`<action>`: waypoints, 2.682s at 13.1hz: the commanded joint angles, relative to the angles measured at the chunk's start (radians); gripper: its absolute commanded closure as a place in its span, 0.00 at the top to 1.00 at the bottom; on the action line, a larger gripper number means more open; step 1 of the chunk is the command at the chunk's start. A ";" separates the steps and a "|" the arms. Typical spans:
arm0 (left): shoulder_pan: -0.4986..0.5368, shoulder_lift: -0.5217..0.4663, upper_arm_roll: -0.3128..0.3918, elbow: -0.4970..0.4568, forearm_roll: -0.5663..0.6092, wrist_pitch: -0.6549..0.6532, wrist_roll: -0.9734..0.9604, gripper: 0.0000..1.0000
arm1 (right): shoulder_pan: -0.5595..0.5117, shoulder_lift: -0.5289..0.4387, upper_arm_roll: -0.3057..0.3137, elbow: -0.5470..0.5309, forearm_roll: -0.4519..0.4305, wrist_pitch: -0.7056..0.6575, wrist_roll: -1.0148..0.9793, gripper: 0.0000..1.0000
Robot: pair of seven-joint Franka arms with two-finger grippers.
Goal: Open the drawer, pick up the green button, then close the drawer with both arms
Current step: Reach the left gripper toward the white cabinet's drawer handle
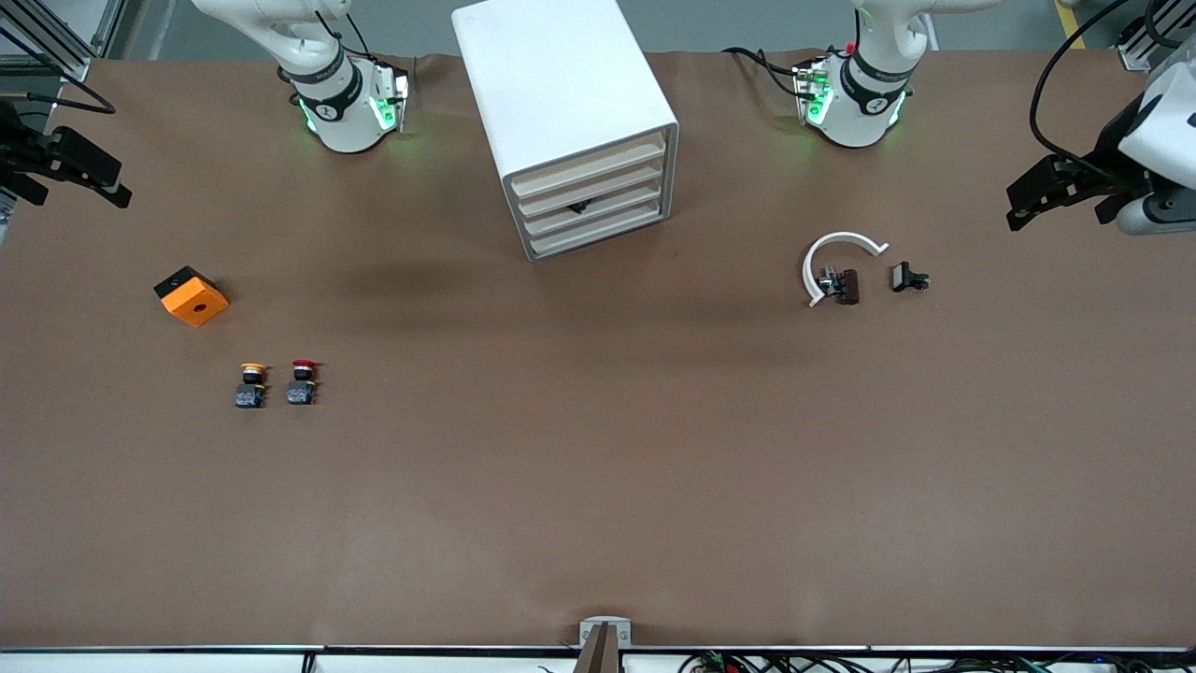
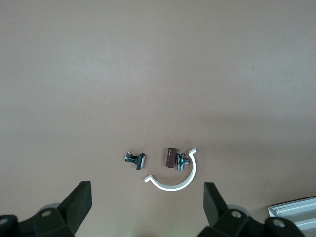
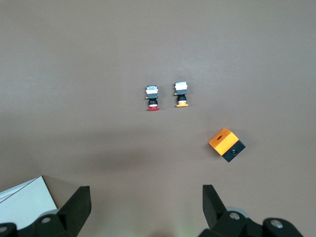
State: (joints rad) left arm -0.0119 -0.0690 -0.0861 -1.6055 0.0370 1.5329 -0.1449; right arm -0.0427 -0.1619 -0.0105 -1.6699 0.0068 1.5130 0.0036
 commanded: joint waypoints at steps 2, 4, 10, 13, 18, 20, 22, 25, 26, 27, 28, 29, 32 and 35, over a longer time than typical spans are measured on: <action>-0.003 0.027 -0.009 0.030 -0.008 -0.022 0.019 1.00 | 0.003 -0.027 -0.002 -0.022 0.005 -0.002 0.027 1.00; -0.011 0.066 -0.014 0.032 -0.008 -0.022 -0.002 1.00 | 0.003 -0.027 -0.002 -0.022 0.005 -0.002 0.027 1.00; -0.152 0.227 -0.021 0.027 0.000 0.093 -0.161 1.00 | 0.006 -0.027 0.000 -0.022 0.005 -0.002 0.026 1.00; -0.213 0.302 -0.021 0.027 0.010 0.163 -0.278 1.00 | 0.006 -0.027 0.000 -0.022 0.005 -0.002 0.026 1.00; -0.324 0.397 -0.023 -0.003 0.011 0.265 -0.498 1.00 | 0.006 -0.025 0.000 -0.022 0.005 -0.002 0.022 1.00; -0.381 0.463 -0.024 -0.001 0.009 0.303 -0.724 1.00 | 0.004 -0.025 0.000 -0.022 0.005 -0.002 0.023 1.00; -0.460 0.540 -0.024 0.012 0.009 0.305 -0.977 1.00 | 0.004 -0.025 0.000 -0.022 0.005 -0.002 0.023 1.00; -0.482 0.627 -0.046 0.013 -0.064 0.300 -1.337 1.00 | 0.004 -0.025 0.000 -0.022 0.005 -0.002 0.022 1.00; -0.482 0.652 -0.055 0.013 -0.122 0.299 -1.461 1.00 | 0.004 -0.025 0.000 -0.022 0.005 -0.002 0.021 1.00; -0.484 0.676 -0.058 0.013 -0.184 0.297 -1.577 1.00 | 0.004 -0.025 0.000 -0.022 0.005 -0.002 0.021 1.00; -0.499 0.695 -0.063 0.013 -0.224 0.291 -1.670 1.00 | 0.004 -0.025 0.000 -0.022 0.005 -0.002 0.021 1.00; -0.519 0.707 -0.063 0.012 -0.245 0.277 -1.773 1.00 | 0.004 -0.025 -0.002 -0.022 0.005 -0.002 0.021 1.00; -0.552 0.755 -0.064 0.013 -0.357 0.268 -1.940 1.00 | 0.003 -0.025 -0.002 -0.022 0.005 -0.002 0.021 1.00; -0.546 0.804 -0.063 0.015 -0.611 0.270 -1.949 1.00 | 0.003 -0.025 -0.002 -0.022 0.005 -0.002 0.019 1.00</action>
State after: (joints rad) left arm -0.5690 0.7011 -0.1520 -1.6112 -0.4580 1.8214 -2.0780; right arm -0.0425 -0.1624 -0.0094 -1.6714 0.0069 1.5110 0.0134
